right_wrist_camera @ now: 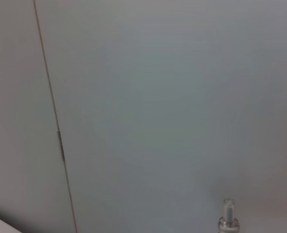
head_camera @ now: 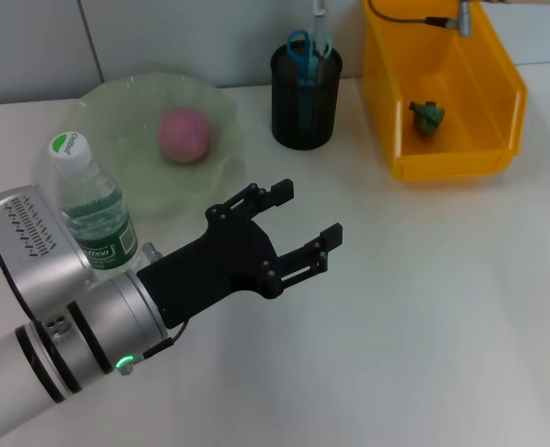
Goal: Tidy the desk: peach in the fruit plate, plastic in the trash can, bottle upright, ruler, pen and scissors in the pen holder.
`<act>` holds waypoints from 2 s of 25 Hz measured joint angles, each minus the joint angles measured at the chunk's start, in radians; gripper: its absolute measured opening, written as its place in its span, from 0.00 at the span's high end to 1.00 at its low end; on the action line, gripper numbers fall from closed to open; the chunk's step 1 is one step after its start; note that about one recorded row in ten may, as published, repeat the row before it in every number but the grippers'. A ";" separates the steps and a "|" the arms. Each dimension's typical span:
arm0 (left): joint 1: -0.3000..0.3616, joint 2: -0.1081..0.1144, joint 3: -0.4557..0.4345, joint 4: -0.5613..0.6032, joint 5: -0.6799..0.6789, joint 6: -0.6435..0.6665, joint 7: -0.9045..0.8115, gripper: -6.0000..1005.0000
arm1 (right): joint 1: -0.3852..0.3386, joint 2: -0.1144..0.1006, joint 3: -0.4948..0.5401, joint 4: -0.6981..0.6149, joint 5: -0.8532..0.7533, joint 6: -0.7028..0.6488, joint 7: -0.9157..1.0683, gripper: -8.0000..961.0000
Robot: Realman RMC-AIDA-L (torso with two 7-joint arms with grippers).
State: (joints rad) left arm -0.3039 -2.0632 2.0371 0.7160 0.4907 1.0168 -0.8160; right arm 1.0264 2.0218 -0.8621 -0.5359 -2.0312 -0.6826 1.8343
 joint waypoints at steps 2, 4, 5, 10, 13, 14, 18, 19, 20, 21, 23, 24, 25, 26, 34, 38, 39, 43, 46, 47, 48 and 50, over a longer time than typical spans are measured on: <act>0.001 0.000 0.000 -0.001 0.000 0.004 0.000 0.19 | 0.006 0.013 0.000 0.006 0.004 0.022 -0.010 0.81; 0.002 0.000 0.000 -0.001 0.000 0.007 0.000 0.19 | 0.014 0.018 0.000 0.016 0.005 0.035 -0.011 0.81; 0.003 0.000 0.000 -0.001 0.000 0.008 0.000 0.19 | 0.017 0.018 0.001 0.022 0.005 0.038 -0.011 0.81; 0.007 0.000 0.000 -0.001 -0.002 0.011 -0.001 0.19 | 0.021 0.019 0.002 0.036 0.005 0.065 -0.008 0.81; 0.008 0.000 0.000 -0.001 -0.004 0.015 -0.005 0.19 | 0.023 0.024 0.000 0.041 0.005 0.075 -0.006 0.80; 0.008 0.000 0.000 -0.001 -0.005 0.017 -0.006 0.19 | 0.023 0.027 0.000 0.042 0.005 0.081 -0.006 0.80; 0.010 0.001 0.000 -0.001 -0.007 0.020 -0.009 0.19 | 0.023 0.040 0.004 0.042 0.005 0.102 -0.008 0.80; 0.010 0.001 -0.001 -0.001 -0.007 0.020 -0.010 0.19 | 0.023 0.040 0.004 0.042 0.005 0.102 -0.008 0.80; 0.011 0.001 -0.001 -0.001 -0.007 0.020 -0.010 0.19 | 0.024 0.041 0.003 0.043 0.005 0.106 -0.008 0.80; 0.011 0.002 -0.006 -0.001 -0.007 0.022 -0.010 0.19 | 0.024 0.043 0.003 0.043 0.005 0.115 -0.006 0.80; 0.011 0.002 -0.008 -0.001 -0.005 0.023 -0.011 0.19 | 0.024 0.046 0.006 0.044 0.005 0.119 -0.006 0.79; 0.011 0.002 -0.012 -0.001 -0.004 0.025 -0.011 0.19 | 0.024 0.046 0.006 0.044 0.005 0.119 -0.006 0.79; 0.012 0.002 -0.015 -0.001 -0.003 0.027 -0.011 0.19 | 0.024 0.048 0.006 0.044 0.005 0.119 -0.005 0.79; 0.012 0.003 -0.019 -0.001 -0.002 0.030 -0.012 0.19 | 0.024 0.050 0.005 0.041 0.005 0.119 -0.004 0.79; 0.012 0.004 -0.025 -0.001 0.000 0.034 -0.012 0.19 | 0.016 0.052 0.008 0.036 0.007 0.117 -0.003 0.65; 0.012 0.003 -0.026 -0.001 0.000 0.034 -0.013 0.19 | -0.011 0.053 -0.002 0.009 0.058 0.111 -0.005 0.54; 0.012 0.003 -0.026 -0.001 0.000 0.034 -0.015 0.19 | -0.023 0.054 -0.007 -0.008 0.071 0.108 -0.007 0.49; 0.008 0.004 -0.026 -0.002 0.000 0.035 -0.024 0.19 | -0.076 0.057 -0.014 -0.076 0.138 0.057 -0.009 0.36; 0.011 0.009 -0.026 -0.004 0.000 0.046 -0.027 0.19 | -0.157 0.056 -0.013 -0.145 0.251 -0.037 -0.010 0.37; 0.011 0.016 -0.026 -0.012 0.000 0.062 -0.038 0.19 | -0.227 0.052 -0.006 -0.192 0.346 -0.130 -0.012 0.37; 0.011 0.016 -0.026 -0.012 0.000 0.062 -0.038 0.19 | -0.227 0.052 -0.006 -0.192 0.346 -0.130 -0.012 0.37; 0.005 0.022 -0.032 -0.034 0.000 0.089 -0.051 0.19 | -0.296 0.045 -0.001 -0.225 0.431 -0.236 -0.030 0.37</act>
State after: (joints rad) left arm -0.2992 -2.0408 2.0048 0.6818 0.4909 1.1057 -0.8674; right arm 0.7307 2.0666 -0.8627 -0.7608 -1.5999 -0.9185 1.8041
